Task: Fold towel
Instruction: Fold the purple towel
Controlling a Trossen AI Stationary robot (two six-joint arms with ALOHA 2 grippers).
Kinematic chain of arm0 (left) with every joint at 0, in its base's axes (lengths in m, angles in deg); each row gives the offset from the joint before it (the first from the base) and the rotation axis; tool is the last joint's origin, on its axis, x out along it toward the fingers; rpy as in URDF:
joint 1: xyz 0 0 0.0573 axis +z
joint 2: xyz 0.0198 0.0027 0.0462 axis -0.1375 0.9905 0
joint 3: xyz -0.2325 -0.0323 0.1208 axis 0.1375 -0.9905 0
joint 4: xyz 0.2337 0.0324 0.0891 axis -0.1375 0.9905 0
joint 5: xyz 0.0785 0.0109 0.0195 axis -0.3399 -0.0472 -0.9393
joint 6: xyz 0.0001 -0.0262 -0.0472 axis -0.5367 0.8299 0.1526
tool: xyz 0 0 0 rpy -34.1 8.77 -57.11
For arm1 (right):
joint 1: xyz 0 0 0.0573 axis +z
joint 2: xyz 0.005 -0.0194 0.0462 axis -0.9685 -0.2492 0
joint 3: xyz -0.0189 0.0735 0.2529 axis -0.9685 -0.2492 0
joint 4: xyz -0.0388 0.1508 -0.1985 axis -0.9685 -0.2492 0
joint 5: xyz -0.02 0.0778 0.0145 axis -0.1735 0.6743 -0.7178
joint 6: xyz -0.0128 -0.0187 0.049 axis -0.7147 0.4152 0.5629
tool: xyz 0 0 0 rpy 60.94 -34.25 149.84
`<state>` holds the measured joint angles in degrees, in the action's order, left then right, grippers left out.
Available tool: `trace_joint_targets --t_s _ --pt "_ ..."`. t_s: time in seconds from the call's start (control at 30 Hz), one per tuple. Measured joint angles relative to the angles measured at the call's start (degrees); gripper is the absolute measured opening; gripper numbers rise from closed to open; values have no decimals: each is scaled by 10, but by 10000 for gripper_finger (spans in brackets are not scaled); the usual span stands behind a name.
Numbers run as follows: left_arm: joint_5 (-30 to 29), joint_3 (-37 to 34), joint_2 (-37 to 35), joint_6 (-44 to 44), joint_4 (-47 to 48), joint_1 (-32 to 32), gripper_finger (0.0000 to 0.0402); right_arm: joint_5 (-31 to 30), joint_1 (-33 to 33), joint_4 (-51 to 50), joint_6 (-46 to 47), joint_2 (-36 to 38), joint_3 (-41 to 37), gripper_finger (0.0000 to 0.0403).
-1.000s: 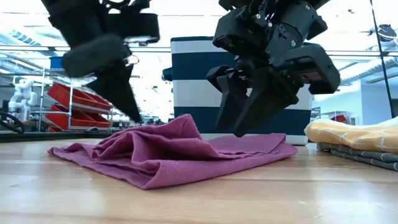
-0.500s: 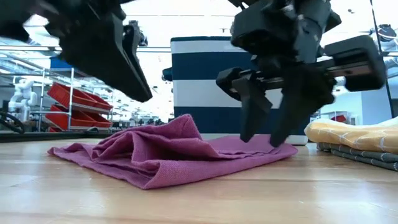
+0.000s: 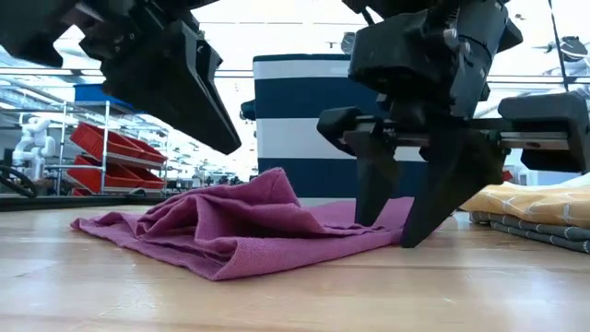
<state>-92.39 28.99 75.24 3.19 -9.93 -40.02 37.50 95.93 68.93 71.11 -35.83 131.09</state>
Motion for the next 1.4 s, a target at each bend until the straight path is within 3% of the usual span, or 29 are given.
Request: trace_joint_targets --t_s 0.2,0.4,0.47,0.67,1.2,1.4 --pt "0 0 0 1 0 -3 99 -28 5 9 9 -12 2 152" --pt "0 0 2 2 -1 -3 99 -35 13 11 -3 -8 1 33" --pt "-1 0 2 0 -1 -3 99 -33 14 13 -6 -8 1 10" --pt "-2 0 8 0 -1 -2 99 -17 19 -1 25 6 -1 3" --pt "-2 0 7 -3 -7 -2 99 173 3 -57 118 170 0 1" --pt "-2 0 7 -3 -18 -2 99 186 -24 -57 116 159 0 0"
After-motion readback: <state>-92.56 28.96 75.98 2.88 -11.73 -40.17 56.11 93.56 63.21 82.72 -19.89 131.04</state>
